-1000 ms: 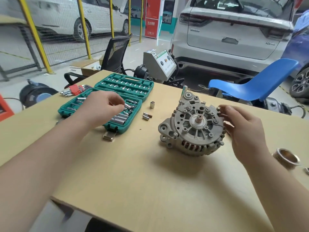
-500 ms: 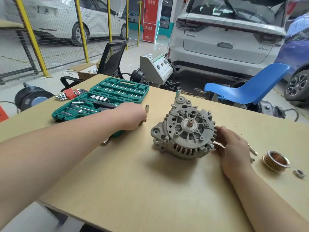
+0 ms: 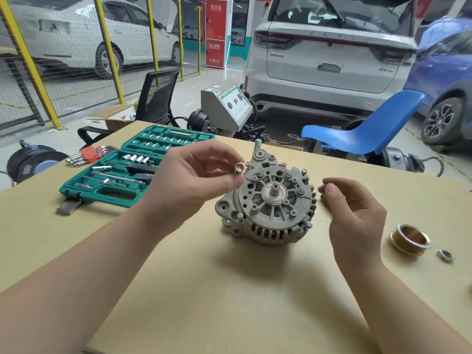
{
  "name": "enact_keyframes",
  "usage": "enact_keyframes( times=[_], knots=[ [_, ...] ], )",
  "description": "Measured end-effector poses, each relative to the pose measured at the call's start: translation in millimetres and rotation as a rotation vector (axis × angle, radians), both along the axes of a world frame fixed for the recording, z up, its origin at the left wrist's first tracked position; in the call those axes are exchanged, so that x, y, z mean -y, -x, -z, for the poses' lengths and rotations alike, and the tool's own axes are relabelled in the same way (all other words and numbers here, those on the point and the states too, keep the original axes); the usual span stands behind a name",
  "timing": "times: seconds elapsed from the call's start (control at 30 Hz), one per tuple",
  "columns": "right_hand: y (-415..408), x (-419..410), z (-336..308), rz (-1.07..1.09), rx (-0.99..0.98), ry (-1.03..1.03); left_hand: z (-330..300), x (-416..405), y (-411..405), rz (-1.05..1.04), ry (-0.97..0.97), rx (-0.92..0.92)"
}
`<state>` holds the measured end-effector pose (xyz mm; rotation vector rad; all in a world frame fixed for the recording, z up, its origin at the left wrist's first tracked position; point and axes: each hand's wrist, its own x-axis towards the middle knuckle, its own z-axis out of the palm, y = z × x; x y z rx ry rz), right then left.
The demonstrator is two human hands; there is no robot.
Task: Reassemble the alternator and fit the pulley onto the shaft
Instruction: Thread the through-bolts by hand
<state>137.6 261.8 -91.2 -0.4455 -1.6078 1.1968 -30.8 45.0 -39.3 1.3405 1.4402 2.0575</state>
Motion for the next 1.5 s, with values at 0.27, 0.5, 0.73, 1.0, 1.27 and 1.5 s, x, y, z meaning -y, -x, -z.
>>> enact_keyframes(
  times=[0.27,0.5,0.73,1.0,1.27,1.5],
  knots=[
    [-10,40,-20,-0.112,-0.041,-0.424,6,-23,-35,0.1,-0.01,-0.022],
    [-14,42,-24,-0.166,-0.05,-0.406,6,-56,-39,0.095,-0.048,-0.263],
    [-16,22,-33,-0.428,-0.145,0.278,-2,-87,-26,0.056,-0.051,-0.625],
    [-16,5,-39,-0.874,-0.4,0.929,-12,-104,24,-0.167,0.166,-0.8],
    [-15,-11,-29,-0.705,-0.22,0.601,-18,-122,22,-0.2,0.406,-0.861],
    [11,-52,-58,-0.135,0.4,-0.429,-51,-144,30,0.043,0.713,-0.8]
  ],
)
